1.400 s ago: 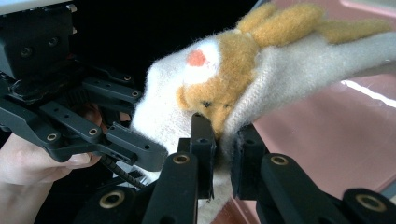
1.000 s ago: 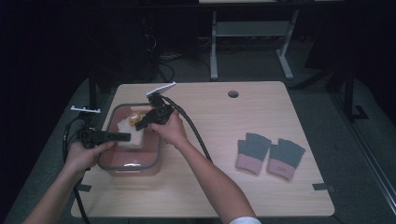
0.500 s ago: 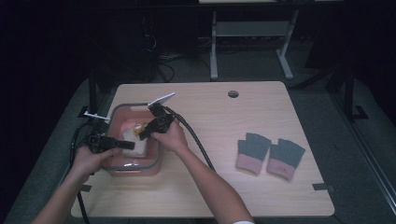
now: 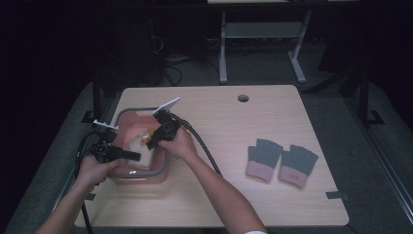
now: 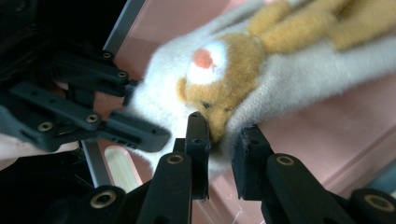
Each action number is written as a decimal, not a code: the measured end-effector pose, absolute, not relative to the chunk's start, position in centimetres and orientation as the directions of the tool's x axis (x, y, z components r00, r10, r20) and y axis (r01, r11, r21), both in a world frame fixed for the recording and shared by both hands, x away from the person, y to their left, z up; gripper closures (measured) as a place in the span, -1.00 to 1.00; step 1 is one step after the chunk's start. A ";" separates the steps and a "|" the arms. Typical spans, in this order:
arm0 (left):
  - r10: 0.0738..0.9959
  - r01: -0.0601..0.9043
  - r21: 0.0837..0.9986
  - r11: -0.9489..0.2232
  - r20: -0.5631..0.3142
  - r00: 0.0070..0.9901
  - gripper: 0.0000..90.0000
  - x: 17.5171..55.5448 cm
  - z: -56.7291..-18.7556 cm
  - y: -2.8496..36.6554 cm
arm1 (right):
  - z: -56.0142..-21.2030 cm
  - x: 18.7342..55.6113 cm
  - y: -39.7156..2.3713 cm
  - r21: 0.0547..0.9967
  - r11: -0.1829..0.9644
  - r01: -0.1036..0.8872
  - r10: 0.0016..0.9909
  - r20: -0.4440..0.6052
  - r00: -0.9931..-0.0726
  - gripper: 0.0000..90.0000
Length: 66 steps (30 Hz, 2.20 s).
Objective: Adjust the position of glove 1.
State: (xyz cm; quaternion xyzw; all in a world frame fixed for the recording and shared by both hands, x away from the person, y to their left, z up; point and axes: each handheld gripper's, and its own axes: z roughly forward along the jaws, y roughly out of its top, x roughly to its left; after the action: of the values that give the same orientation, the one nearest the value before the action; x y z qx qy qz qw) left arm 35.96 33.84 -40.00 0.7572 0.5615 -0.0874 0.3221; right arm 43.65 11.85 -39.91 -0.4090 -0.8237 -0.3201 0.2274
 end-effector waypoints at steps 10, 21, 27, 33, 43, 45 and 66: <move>0.815 0.917 0.357 -0.176 -0.470 0.339 0.49 36.3 -40.4 33.6 | -39.3 43.5 11.5 0.339 0.482 0.808 0.533 0.618 -0.578 0.58; 0.834 0.926 0.330 -0.184 -0.446 0.324 0.44 36.3 -40.8 33.6 | -38.7 43.6 10.9 0.358 0.467 0.809 0.531 0.617 -0.580 0.57; 0.840 0.926 0.334 -0.176 -0.440 0.318 0.33 36.4 -40.3 33.6 | -38.1 43.6 10.4 0.364 0.463 0.808 0.528 0.619 -0.581 0.57; 0.848 0.916 0.369 -0.156 -0.425 0.315 0.23 36.5 -38.7 34.2 | -37.5 43.4 9.8 0.380 0.459 0.803 0.523 0.614 -0.591 0.57; 0.859 0.899 0.382 -0.212 -0.366 0.358 0.51 36.5 -38.2 33.1 | -36.8 43.2 8.8 0.390 0.444 0.807 0.515 0.625 -0.586 0.56; 0.868 0.902 0.365 -0.232 -0.341 0.361 0.52 36.7 -38.7 32.7 | -36.6 43.2 8.6 0.390 0.439 0.810 0.516 0.629 -0.582 0.56; 0.825 0.875 0.431 -0.221 -0.395 0.404 0.32 36.3 -37.1 31.9 | -36.2 42.9 5.9 0.422 0.403 0.812 0.495 0.645 -0.582 0.42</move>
State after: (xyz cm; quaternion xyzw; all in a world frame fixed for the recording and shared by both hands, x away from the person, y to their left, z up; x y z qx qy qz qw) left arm 36.32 31.89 -37.14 0.7804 0.5446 -0.0406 0.3047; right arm 42.88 5.94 -36.16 -0.4036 -0.8095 -0.3681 0.2151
